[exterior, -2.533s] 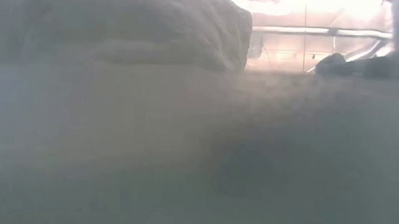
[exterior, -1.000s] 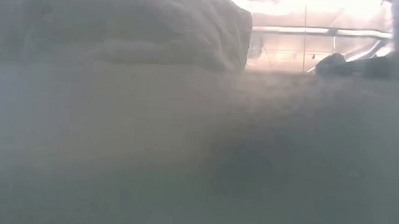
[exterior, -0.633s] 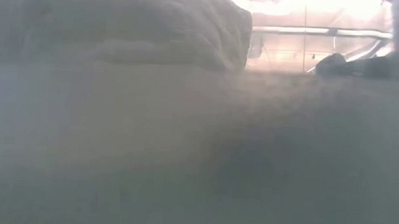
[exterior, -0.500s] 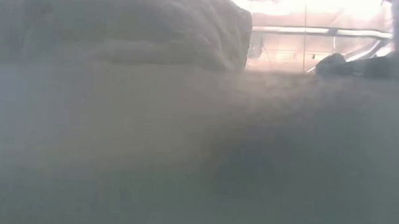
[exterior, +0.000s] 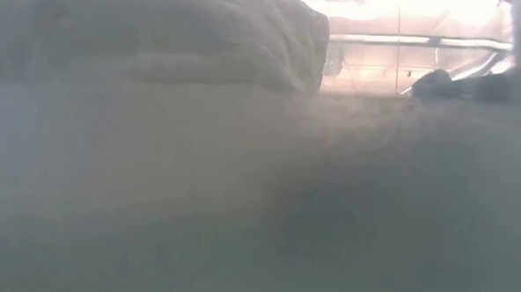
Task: Sort clothes
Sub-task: Put the black shirt into the blue laundry organizer
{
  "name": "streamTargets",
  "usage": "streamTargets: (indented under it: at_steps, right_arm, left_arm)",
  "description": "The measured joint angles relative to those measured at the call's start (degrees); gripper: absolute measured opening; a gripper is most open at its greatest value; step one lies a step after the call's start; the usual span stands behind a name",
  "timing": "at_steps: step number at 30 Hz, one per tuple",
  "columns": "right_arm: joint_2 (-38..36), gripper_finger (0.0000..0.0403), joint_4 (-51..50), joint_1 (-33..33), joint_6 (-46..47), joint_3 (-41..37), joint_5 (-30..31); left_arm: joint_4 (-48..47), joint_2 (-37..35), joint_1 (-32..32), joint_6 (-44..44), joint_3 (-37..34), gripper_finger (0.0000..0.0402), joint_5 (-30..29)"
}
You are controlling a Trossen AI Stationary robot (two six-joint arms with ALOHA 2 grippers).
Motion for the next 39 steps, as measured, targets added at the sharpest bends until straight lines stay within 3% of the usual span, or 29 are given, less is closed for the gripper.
streamTargets:
  at_steps: [4, 7, 13, 22, 26, 33, 39]
  right_arm:
    - [0.00, 0.0071, 1.70, 0.00, -0.02, 0.00, 0.00]
    - [0.00, 0.0071, 2.45, -0.02, 0.00, 0.00, 0.02]
    - [0.00, 0.0086, 2.39, -0.02, 0.01, 0.04, 0.00]
    - [0.00, 0.0100, 2.39, -0.01, 1.03, 0.04, 0.00]
    - [0.00, 0.0099, 2.39, -0.01, 1.08, 0.04, 0.00]
    - [0.00, 0.0086, 2.37, 0.00, 1.07, 0.04, 0.00]
    - [0.00, 0.0079, 2.35, -0.02, 1.07, 0.04, -0.09]
  left_arm:
    - [4.17, 1.55, 0.04, -5.66, -4.34, 0.0042, -11.38]
    - [4.48, 3.20, 0.02, -7.12, -5.57, 0.0048, -16.45]
    - [6.10, 5.97, 0.02, -7.62, -5.57, 0.0089, -17.52]
    - [6.44, 11.14, 0.04, -10.14, -5.52, 0.0230, -21.32]
    - [6.54, 14.13, 0.02, -9.59, -5.57, 0.0270, -20.02]
    - [6.58, 18.97, 0.04, -9.45, -5.63, 0.0268, -19.32]
    - [6.58, 20.29, 0.04, -8.86, -5.66, 0.0232, -18.12]
